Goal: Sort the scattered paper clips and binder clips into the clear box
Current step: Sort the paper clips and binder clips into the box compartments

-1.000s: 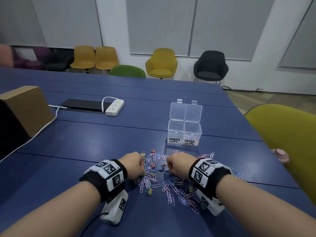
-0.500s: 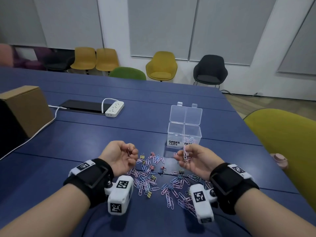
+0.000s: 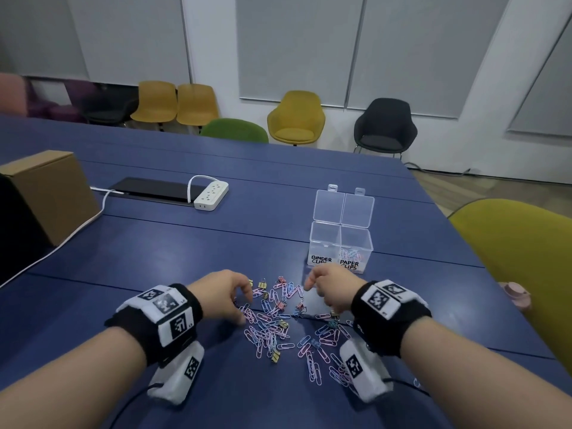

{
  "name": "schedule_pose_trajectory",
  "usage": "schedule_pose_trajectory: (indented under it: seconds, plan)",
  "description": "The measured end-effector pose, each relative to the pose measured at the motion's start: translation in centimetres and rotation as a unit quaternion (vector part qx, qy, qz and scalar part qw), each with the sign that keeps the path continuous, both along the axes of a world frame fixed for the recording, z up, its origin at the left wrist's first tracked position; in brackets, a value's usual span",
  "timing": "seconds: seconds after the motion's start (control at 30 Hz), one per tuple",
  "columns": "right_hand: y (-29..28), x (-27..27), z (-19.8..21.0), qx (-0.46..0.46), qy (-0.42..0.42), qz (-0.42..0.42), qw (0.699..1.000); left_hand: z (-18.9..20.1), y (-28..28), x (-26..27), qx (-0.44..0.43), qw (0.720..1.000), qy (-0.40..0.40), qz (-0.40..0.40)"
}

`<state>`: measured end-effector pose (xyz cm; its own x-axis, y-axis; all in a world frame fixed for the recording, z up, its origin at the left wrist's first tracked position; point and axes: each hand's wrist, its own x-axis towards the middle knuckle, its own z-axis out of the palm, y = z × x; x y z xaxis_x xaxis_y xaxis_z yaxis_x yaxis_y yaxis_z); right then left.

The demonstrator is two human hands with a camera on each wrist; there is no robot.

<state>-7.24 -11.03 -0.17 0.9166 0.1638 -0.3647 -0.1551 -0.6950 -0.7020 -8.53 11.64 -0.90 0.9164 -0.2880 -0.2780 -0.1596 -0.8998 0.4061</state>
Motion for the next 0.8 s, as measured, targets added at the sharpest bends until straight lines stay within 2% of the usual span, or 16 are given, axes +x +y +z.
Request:
schedule_pose_trajectory:
  seconds: [0.03,0.1,0.2,0.4,0.53,0.8]
  plan:
    - [0.6,0.3,0.2,-0.086,-0.046,0.045,0.994,0.0,-0.2,0.0,0.027,1.0,-0.004,-0.017]
    - [1.5,1.3,0.4,-0.224,-0.12,0.105,0.962,-0.1,-0.4,0.3,0.063,0.997,-0.014,-0.042]
    - [2.0,2.5,0.2,-0.306,-0.153,0.161,0.926,-0.2,-0.5,0.8,0.079,0.995,-0.022,-0.064]
    - [2.8,3.1,0.3,-0.356,-0.128,0.266,0.886,-0.4,-0.3,1.4,0.075,0.994,-0.02,-0.078]
    - [3.1,3.0,0.1,-0.36,-0.166,0.279,0.875,-0.9,-0.4,1.7,0.069,0.993,-0.034,-0.087]
    - [2.7,2.1,-0.1,-0.376,-0.15,0.282,0.87,-0.8,-0.9,1.3,0.08,0.989,-0.067,-0.101]
